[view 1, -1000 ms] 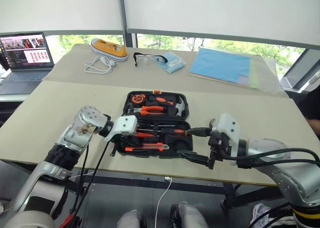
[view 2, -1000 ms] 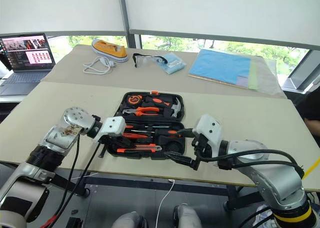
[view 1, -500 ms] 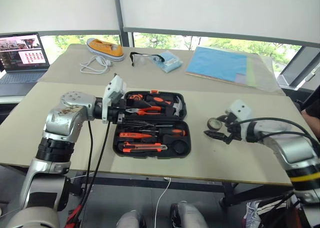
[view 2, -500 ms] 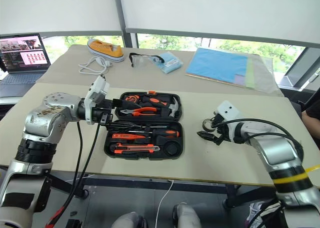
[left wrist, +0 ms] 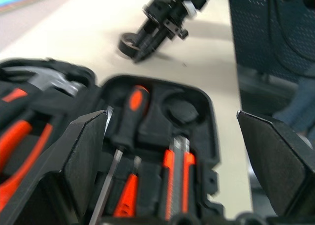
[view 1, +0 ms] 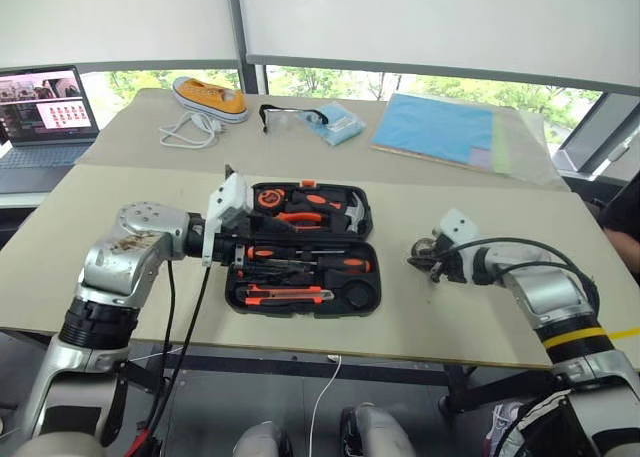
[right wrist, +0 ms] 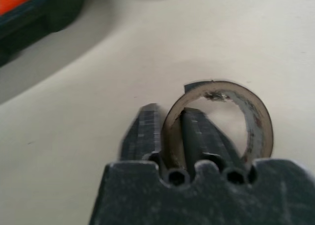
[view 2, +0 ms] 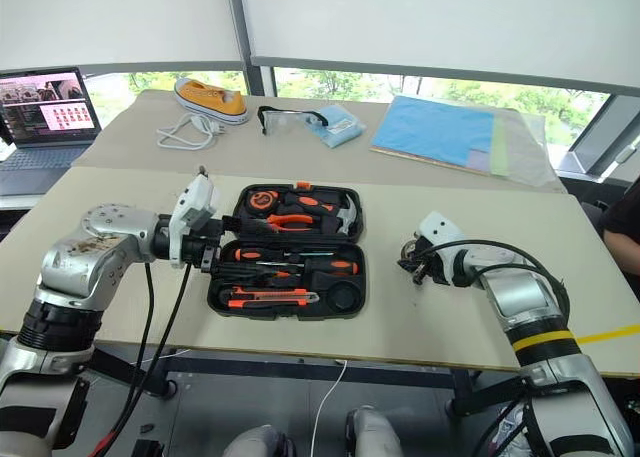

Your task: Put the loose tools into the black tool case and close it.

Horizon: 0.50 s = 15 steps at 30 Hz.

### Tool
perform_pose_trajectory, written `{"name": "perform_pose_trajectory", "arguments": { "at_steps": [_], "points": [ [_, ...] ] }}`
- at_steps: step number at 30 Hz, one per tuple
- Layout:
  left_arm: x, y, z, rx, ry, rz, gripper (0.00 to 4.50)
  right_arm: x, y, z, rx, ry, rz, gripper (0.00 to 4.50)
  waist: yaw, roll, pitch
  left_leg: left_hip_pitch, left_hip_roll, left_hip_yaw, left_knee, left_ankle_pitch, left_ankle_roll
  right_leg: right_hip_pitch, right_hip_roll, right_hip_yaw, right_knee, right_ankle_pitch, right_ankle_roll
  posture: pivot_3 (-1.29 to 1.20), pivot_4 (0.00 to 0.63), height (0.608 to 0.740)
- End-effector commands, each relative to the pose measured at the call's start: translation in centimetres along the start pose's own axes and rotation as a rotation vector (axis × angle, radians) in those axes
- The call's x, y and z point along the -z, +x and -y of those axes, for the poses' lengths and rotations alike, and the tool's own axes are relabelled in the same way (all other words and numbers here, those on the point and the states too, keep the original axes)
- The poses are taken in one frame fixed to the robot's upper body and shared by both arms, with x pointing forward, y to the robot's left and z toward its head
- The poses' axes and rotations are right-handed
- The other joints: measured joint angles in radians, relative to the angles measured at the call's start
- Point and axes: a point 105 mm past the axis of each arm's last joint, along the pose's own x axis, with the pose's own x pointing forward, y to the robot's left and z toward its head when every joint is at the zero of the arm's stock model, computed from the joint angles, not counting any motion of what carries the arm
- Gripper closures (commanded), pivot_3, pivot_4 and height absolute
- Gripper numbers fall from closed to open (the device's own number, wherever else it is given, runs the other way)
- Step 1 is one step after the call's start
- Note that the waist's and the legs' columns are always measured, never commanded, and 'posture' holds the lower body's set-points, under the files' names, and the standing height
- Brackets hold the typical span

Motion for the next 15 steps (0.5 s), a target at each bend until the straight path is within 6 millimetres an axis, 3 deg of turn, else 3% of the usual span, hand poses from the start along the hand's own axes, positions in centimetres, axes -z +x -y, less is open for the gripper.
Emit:
{"name": "perform_pose_trajectory", "arguments": {
  "at_steps": [1, 4, 8, 14, 15],
  "points": [
    [-0.3, -0.1, 0.9, 0.055, 0.084, -0.027, 0.00, -5.3, -1.9, -2.5, -0.129, -0.054, 0.162, 4.46, -0.001, 0.001, 0.001, 0.000, 0.000, 0.000, 0.000, 0.000, 0.000, 0.000, 0.000, 0.000, 0.000, 0.000, 0.000, 0.00, 0.150, 0.718],
    [0.0, 0.0, 1.0, 0.074, 0.105, -0.046, 0.00, -7.5, -2.6, -6.5, -0.302, -0.071, 0.213, 4.46, -0.001, 0.002, 0.001, 0.000, 0.001, 0.000, 0.000, 0.000, 0.000, -0.001, 0.000, 0.001, 0.000, 0.000, 0.000, 0.00, 0.150, 0.718],
    [0.3, 0.2, 1.0, 0.082, 0.122, -0.056, 0.00, -7.3, -2.4, -10.1, -0.403, -0.121, 0.170, 4.46, 0.003, 0.002, 0.001, 0.000, 0.001, 0.000, 0.000, 0.000, 0.000, -0.001, 0.000, 0.000, 0.000, 0.000, 0.000, 0.00, 0.150, 0.718],
    [0.5, 0.2, 0.9, 0.079, 0.135, -0.063, 0.00, -5.9, -1.3, -11.7, -0.408, -0.136, 0.121, 4.46, 0.008, 0.002, 0.001, -0.001, -0.001, 0.000, 0.000, 0.000, 0.000, -0.001, 0.000, 0.000, 0.000, 0.000, 0.000, 0.00, 0.150, 0.718],
    [0.5, 0.2, 0.9, 0.074, 0.136, -0.064, 0.00, -5.7, -1.0, -11.6, -0.395, -0.124, 0.116, 4.09, 0.008, 0.002, 0.001, -0.001, -0.001, 0.000, 0.000, 0.000, 0.000, -0.001, 0.000, 0.000, 0.000, 0.000, 0.000, 0.00, 0.150, 0.718]
  ]
}}
